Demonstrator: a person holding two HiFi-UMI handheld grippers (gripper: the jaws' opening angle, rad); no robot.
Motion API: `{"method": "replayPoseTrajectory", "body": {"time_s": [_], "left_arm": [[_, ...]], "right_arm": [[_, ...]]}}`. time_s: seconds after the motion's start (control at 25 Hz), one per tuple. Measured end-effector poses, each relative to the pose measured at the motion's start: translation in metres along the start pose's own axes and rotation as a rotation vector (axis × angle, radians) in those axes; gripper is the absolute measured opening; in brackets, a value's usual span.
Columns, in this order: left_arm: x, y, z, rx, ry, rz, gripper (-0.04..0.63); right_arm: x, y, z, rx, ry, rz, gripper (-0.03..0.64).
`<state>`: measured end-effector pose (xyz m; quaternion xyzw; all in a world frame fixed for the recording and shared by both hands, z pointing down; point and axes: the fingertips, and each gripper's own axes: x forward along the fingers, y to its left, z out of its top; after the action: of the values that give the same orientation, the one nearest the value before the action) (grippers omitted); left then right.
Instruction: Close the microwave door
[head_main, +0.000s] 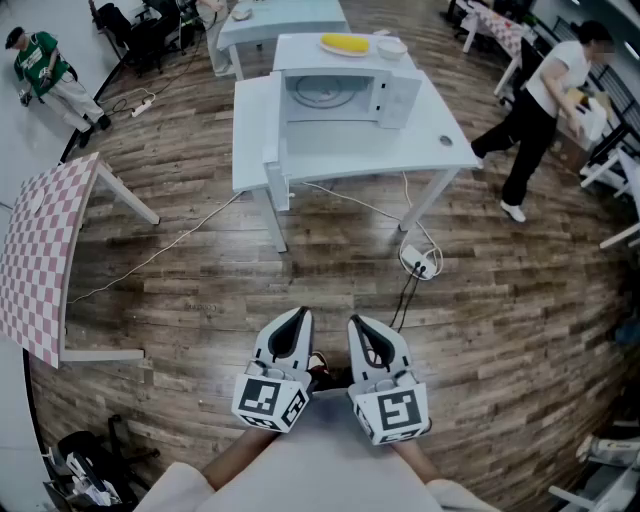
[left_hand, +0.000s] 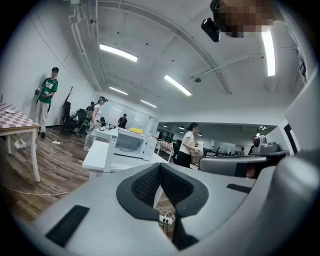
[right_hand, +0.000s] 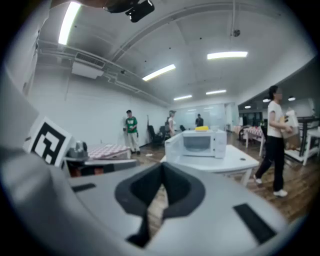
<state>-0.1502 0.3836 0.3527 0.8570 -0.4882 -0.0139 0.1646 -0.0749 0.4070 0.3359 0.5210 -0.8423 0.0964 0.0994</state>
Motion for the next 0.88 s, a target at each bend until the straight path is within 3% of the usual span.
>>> {"method": "replayPoseTrajectory", "body": {"time_s": [0.4,0.88], "left_arm": [[-0.005,0.008,0.006,0.003,-0.019,-0.009,0.011],[-0.002,0.013,0.001,-0.015,-0.010,-0.019,0.011]], "right_arm": [[0.006,0.010,0.002,-0.004,-0.007,0.003,0.023],[0.007,0.010,0.005,0.075,-0.030,0.037,0.023]]}}
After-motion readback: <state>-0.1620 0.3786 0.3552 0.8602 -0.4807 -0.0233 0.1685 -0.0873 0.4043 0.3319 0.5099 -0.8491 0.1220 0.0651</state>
